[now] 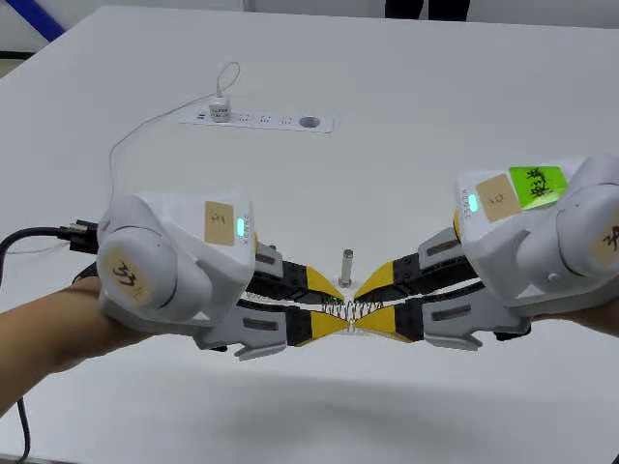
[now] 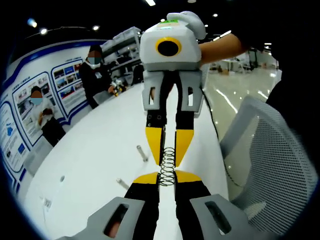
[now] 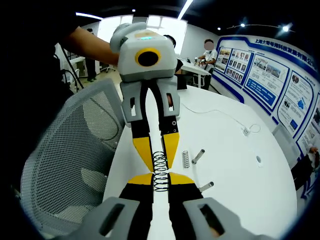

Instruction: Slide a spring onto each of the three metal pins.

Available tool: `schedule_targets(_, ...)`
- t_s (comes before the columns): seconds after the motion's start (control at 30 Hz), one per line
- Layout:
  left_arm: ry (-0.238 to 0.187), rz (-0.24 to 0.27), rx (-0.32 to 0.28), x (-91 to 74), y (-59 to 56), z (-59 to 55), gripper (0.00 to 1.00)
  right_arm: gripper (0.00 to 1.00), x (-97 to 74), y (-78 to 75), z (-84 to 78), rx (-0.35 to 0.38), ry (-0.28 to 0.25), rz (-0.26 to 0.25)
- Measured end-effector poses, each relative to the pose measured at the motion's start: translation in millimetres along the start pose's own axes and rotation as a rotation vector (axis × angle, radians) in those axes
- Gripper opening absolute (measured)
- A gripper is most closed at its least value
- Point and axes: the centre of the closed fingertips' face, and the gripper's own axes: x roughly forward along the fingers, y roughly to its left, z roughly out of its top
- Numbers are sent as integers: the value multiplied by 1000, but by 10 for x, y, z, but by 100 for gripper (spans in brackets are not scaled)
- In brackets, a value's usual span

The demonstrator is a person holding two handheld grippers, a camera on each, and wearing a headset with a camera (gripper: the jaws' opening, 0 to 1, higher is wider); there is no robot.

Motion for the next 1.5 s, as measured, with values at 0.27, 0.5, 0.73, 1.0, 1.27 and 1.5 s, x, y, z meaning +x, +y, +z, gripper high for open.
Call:
schedule_targets(0.27, -3, -12, 14, 6, -34, 6, 10, 11, 1, 31, -13, -3, 1, 31)
schedule_targets(0.5, -19, -6, 21, -9, -9, 59, 10, 16, -18, 7, -116, 23, 14, 25)
schedule_targets(0.73, -15, -7, 30, -15, -21, 64, 10, 12, -50, 22, -73, 70, -35, 29)
schedule_targets(1.0, -7, -2, 49, -37, -29, 79, 10, 11, -132, 34, 94, 144, -138, 52)
schedule_targets(1.27, -5, 25, 29, -33, 26, 86, 10, 11, -163, -12, 256, 165, -208, 38)
schedule_targets(1.5, -20, 43, 3, -13, 67, 115, 10, 11, -173, -62, 381, 169, -255, 17)
